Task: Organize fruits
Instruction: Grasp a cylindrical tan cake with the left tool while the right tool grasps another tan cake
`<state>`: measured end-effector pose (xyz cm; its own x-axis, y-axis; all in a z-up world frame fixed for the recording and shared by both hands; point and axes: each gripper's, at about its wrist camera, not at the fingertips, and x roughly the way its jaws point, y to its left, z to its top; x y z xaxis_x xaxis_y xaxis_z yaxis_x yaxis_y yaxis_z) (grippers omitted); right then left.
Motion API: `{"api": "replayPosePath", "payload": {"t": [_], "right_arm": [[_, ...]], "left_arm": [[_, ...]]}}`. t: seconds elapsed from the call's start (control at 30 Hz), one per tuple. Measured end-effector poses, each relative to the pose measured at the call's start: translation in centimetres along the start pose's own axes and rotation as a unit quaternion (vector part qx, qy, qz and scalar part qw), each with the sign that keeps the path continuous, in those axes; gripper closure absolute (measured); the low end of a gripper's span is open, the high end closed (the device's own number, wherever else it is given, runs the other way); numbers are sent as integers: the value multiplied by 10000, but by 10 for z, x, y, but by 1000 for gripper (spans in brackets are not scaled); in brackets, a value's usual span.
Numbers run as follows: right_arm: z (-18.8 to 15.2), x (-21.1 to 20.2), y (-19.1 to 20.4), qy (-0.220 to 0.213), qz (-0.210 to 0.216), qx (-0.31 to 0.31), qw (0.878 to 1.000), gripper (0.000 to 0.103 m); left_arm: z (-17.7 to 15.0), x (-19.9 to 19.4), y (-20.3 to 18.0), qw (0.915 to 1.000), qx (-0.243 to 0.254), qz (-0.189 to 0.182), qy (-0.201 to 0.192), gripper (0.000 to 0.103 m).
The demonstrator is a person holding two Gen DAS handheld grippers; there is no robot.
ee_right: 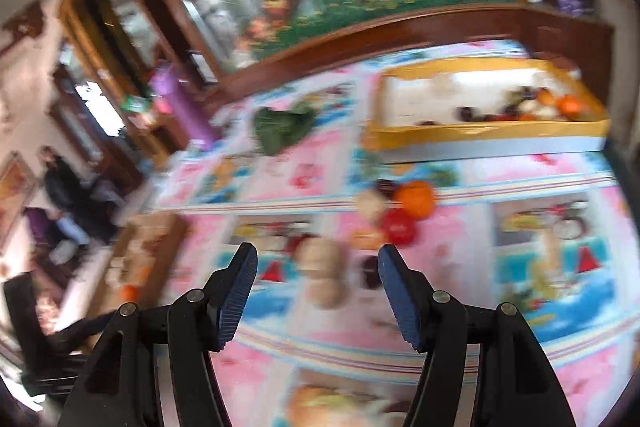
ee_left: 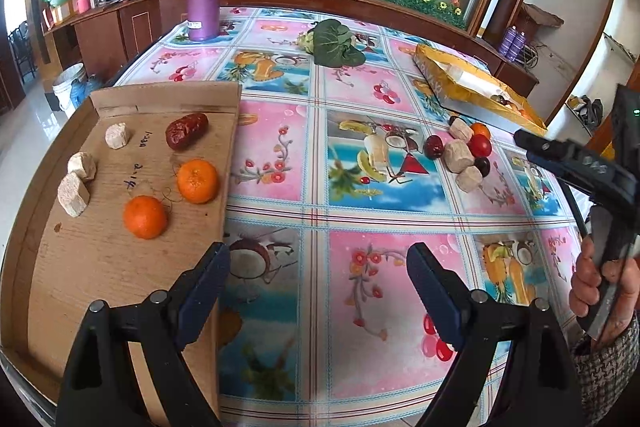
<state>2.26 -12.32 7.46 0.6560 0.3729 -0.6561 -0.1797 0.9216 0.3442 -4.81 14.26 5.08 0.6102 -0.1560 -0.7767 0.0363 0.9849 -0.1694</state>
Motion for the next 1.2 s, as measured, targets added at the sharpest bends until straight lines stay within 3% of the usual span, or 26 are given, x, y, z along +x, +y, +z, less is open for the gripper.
{"api": "replayPosePath", "payload": {"t": [0.1, 0.3, 0.37, 0.43, 0.47, 0.5, 0.57, 0.6, 0.67, 0.73, 0.9, 1.07, 1.2], "right_arm": [[-4, 14, -10, 168, -513, 21, 9985, 36], [4, 31, 5, 17, -49, 2, 10000, 36], [9, 50, 21, 237, 200, -175, 9994, 36], [8, 79, 36, 688, 40, -370, 9969, 33], [7, 82, 43, 680, -101, -498, 9964, 33], [7, 81, 49, 736, 154, -537, 9957, 33], [6, 74, 55, 982, 1290, -256, 9864, 33], [6, 66, 59, 987, 1649, -216, 9811, 33], [7, 45, 62, 766, 2030, -262, 9758, 32], [9, 27, 54, 464, 1854, -199, 9814, 32], [6, 16, 19, 132, 604, -39, 9981, 33], [-10, 30, -1, 351, 309, 132, 9988, 33], [-23, 40, 11, 483, 161, -120, 9986, 42]], "left_arm": [[-1, 0, -6, 10000, 64, -13, 11, 14], [-3, 4, -14, 9999, 132, -69, 74, 13], [-4, 4, -15, 9998, 144, -69, 78, 13], [-4, 3, -11, 9999, 101, -57, 77, 13], [-4, 2, -8, 9999, 74, -49, 67, 13], [-4, 1, -5, 10000, 41, -35, 50, 13], [-2, 1, 3, 10000, -31, -7, 41, 13], [-1, 2, 6, 10000, -75, -22, 53, 14], [-1, 3, 9, 9997, -158, -153, 81, 14], [-1, 6, 7, 9998, -105, -130, 91, 14], [0, 10, 1, 9998, 9, -192, 72, 14], [9, 25, -5, 9996, 200, -186, 77, 15], [16, 43, -6, 9993, 197, -196, 254, 36]]}}
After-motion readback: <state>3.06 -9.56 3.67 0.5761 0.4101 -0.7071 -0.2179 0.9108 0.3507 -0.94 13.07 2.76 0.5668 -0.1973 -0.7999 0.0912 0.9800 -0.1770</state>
